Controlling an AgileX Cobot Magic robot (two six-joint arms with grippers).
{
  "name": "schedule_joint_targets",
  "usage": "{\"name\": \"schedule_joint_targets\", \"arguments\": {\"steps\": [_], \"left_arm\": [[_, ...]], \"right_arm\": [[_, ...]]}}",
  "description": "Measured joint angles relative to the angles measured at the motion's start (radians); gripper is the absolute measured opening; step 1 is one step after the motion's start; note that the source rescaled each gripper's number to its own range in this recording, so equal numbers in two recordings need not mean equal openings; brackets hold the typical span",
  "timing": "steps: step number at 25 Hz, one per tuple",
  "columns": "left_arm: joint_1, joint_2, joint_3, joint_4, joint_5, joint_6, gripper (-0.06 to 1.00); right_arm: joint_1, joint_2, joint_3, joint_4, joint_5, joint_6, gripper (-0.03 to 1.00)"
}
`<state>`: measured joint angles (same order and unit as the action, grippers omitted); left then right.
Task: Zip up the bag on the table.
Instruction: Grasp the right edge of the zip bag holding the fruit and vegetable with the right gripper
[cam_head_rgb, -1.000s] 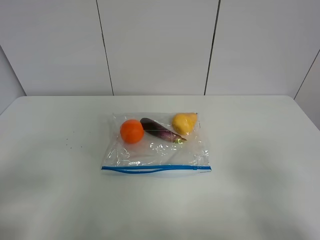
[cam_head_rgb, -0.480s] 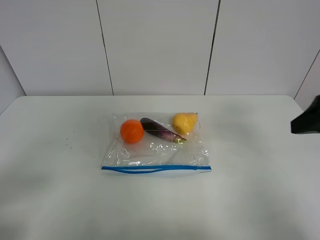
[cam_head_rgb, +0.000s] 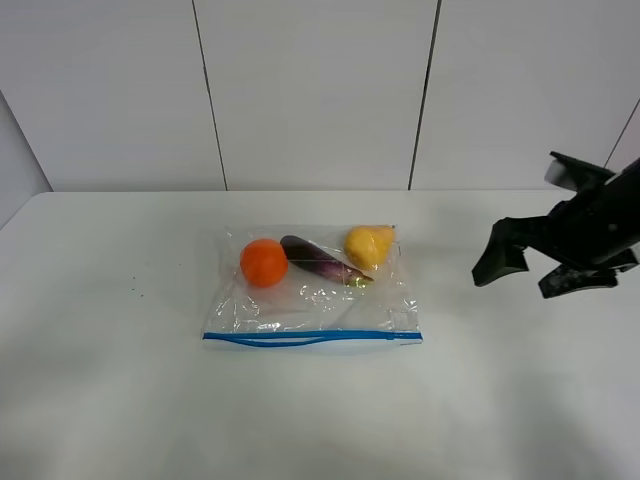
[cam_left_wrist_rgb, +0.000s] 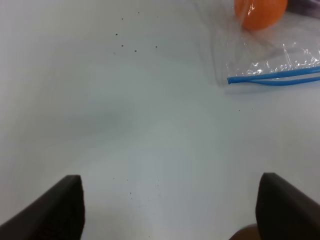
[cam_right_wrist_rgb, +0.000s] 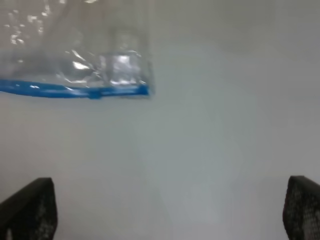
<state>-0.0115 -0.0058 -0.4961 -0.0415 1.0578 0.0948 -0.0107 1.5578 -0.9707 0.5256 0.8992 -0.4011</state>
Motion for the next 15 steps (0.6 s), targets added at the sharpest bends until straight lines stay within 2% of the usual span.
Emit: {"name": "schedule_joint_targets", "arguments": {"steps": [3, 7, 11, 15], "left_arm": [[0.000, 0.000, 0.000, 0.000, 0.000, 0.000, 0.95], [0.000, 0.000, 0.000, 0.000, 0.000, 0.000, 0.95], [0.000, 0.000, 0.000, 0.000, 0.000, 0.000, 0.95], [0.000, 0.000, 0.000, 0.000, 0.000, 0.000, 0.95]], "right_arm": [[0.000, 0.089, 0.000, 0.130, -0.035, -0.154, 1.00], [0.000, 0.186, -0.001, 0.252, -0.080, -0.290, 1.00], [0.000, 0.288, -0.036, 0.353, -0.058, -0.414, 1.00], [0.000, 0.400, -0.104, 0.419, 0.015, -0.501, 1.00]]}}
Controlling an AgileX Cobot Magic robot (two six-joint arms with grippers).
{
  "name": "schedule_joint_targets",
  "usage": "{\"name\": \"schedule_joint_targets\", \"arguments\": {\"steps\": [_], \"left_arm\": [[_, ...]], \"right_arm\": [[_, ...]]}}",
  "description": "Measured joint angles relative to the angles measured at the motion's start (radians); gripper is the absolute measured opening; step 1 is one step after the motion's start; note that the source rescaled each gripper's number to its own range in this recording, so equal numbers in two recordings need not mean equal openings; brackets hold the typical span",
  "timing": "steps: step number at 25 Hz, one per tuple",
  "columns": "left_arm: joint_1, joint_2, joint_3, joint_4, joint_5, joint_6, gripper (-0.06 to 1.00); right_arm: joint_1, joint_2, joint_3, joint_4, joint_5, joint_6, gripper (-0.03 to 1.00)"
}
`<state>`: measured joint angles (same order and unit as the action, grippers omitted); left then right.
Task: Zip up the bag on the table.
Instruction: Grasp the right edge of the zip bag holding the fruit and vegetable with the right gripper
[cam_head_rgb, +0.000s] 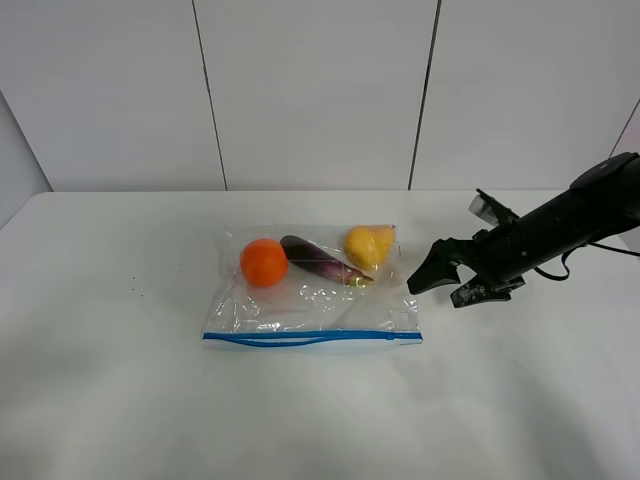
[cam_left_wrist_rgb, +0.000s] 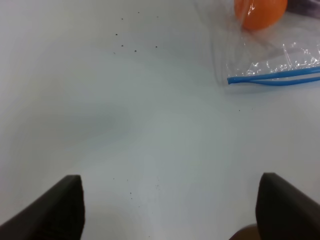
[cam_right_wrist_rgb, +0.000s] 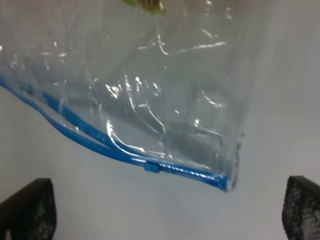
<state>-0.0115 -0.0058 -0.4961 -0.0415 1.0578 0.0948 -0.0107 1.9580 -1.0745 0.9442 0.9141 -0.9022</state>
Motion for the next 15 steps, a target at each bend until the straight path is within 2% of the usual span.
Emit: {"name": "schedule_joint_targets", "arguments": {"steps": [5, 15], "left_arm": [[0.000, 0.000, 0.000, 0.000, 0.000, 0.000, 0.95], [0.000, 0.000, 0.000, 0.000, 0.000, 0.000, 0.95]], "right_arm": [[0.000, 0.089, -0.034, 0.065, 0.060, -0.088, 1.00], [0.000, 0.164, -0.036, 0.135, 0.096, -0.174, 1.00]]}}
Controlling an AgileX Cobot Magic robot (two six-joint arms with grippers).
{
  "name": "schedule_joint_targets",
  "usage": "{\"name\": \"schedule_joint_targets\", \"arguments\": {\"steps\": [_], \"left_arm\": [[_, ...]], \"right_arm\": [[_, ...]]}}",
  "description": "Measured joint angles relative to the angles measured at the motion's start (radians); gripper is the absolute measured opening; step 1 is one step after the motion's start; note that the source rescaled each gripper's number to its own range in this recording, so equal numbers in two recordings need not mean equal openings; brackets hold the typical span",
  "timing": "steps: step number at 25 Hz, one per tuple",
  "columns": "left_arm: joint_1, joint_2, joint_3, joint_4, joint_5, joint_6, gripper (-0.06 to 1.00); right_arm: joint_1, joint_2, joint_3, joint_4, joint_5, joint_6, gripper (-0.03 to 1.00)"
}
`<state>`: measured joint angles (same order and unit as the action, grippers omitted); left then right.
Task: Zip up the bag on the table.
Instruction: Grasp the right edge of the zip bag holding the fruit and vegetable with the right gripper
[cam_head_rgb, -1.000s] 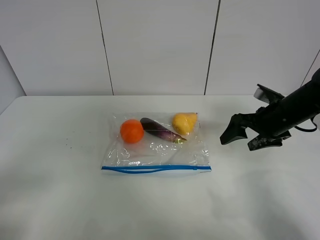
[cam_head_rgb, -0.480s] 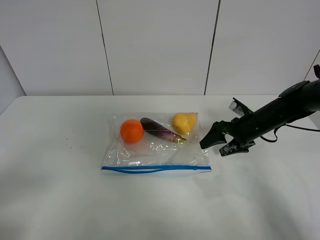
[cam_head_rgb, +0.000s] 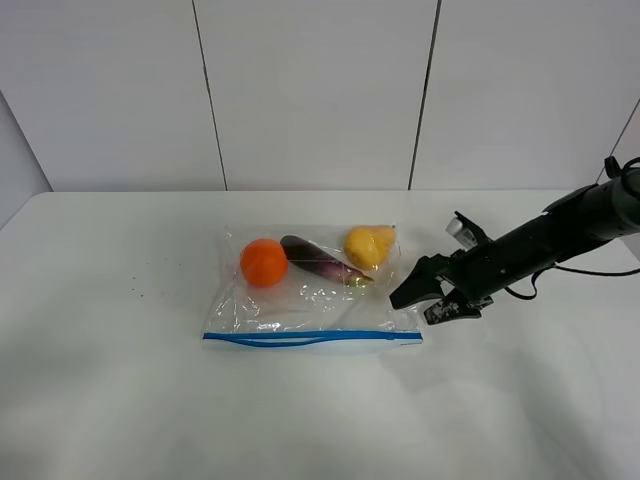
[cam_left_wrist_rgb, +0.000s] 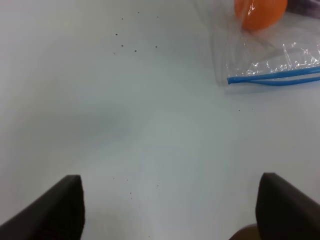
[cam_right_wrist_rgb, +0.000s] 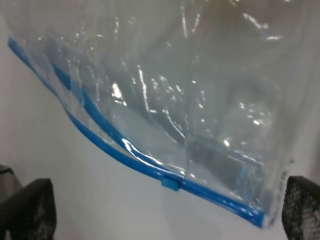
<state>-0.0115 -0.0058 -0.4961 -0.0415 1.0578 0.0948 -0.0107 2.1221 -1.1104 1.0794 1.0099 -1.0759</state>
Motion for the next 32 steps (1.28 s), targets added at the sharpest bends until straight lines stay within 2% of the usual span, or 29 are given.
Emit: {"name": "schedule_joint_targets", "arguments": {"steps": [3, 9, 14, 20, 26, 32], "left_arm": [[0.000, 0.000, 0.000, 0.000, 0.000, 0.000, 0.95], [0.000, 0.000, 0.000, 0.000, 0.000, 0.000, 0.95], [0.000, 0.000, 0.000, 0.000, 0.000, 0.000, 0.95], [0.000, 0.000, 0.000, 0.000, 0.000, 0.000, 0.95], [0.000, 0.000, 0.000, 0.000, 0.000, 0.000, 0.95], [0.000, 0.000, 0.000, 0.000, 0.000, 0.000, 0.95]], "right_arm": [[0.000, 0.035, 0.000, 0.032, 0.032, -0.034, 0.99], [0.000, 0.046, 0.000, 0.041, 0.044, -0.050, 0.89], [0.000, 0.046, 0.000, 0.045, -0.004, -0.061, 0.88], [-0.011, 0.046, 0.000, 0.050, -0.013, -0.068, 0.88], [-0.011, 0.046, 0.000, 0.127, -0.021, -0.125, 0.87], [-0.011, 0.046, 0.000, 0.138, -0.025, -0.140, 0.87]]}}
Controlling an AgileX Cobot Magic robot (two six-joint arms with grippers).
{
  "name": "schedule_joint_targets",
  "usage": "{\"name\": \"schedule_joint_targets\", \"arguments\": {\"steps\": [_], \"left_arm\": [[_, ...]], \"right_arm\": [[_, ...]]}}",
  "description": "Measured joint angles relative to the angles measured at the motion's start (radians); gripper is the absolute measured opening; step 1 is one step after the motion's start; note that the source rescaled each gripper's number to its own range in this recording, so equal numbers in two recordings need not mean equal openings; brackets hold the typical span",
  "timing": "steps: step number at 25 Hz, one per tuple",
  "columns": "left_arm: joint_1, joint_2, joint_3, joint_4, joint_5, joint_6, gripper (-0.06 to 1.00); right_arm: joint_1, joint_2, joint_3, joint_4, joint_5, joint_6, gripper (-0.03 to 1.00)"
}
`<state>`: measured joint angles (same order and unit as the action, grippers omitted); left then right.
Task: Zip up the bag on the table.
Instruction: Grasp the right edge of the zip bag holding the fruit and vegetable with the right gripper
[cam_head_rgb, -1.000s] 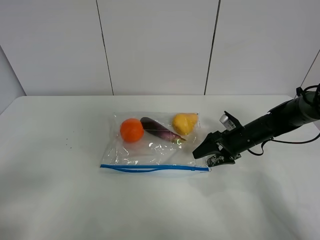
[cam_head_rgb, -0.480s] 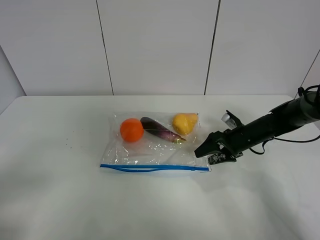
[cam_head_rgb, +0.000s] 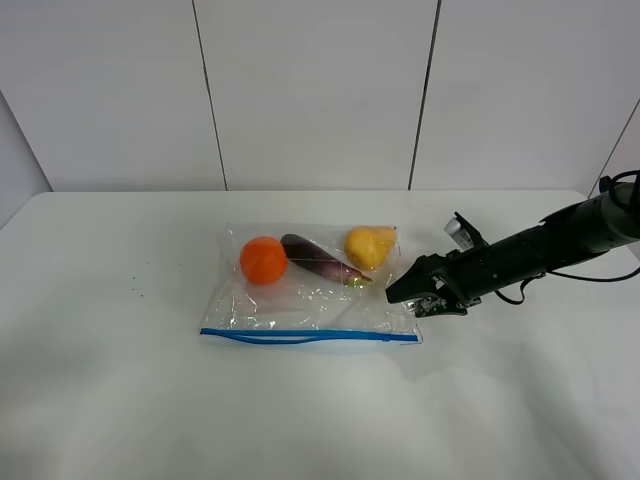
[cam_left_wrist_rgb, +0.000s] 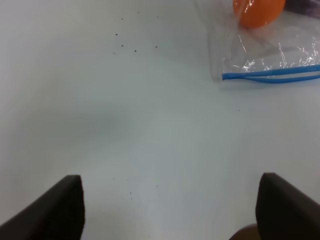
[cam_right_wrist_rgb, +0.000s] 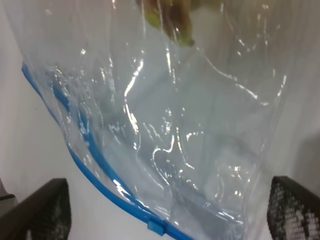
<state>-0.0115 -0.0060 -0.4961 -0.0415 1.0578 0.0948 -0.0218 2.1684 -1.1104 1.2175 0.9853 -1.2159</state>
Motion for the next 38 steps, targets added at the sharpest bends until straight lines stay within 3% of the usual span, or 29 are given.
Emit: {"name": "schedule_joint_targets", "arguments": {"steps": [16, 22, 28, 32, 36, 38], "left_arm": [[0.000, 0.000, 0.000, 0.000, 0.000, 0.000, 0.95], [0.000, 0.000, 0.000, 0.000, 0.000, 0.000, 0.95], [0.000, 0.000, 0.000, 0.000, 0.000, 0.000, 0.95], [0.000, 0.000, 0.000, 0.000, 0.000, 0.000, 0.95], [0.000, 0.000, 0.000, 0.000, 0.000, 0.000, 0.95], [0.000, 0.000, 0.000, 0.000, 0.000, 0.000, 0.95]], "right_arm": [[0.046, 0.011, 0.001, -0.036, 0.006, 0.027, 0.87], [0.046, 0.069, 0.000, 0.009, 0.090, 0.021, 0.83], [0.044, 0.080, 0.000, 0.013, 0.080, 0.013, 0.65], [0.025, 0.083, 0.000, 0.016, 0.087, 0.013, 0.39], [0.005, 0.084, 0.000, 0.033, 0.106, 0.013, 0.01], [0.001, 0.085, 0.000, 0.041, 0.124, 0.013, 0.00]]}}
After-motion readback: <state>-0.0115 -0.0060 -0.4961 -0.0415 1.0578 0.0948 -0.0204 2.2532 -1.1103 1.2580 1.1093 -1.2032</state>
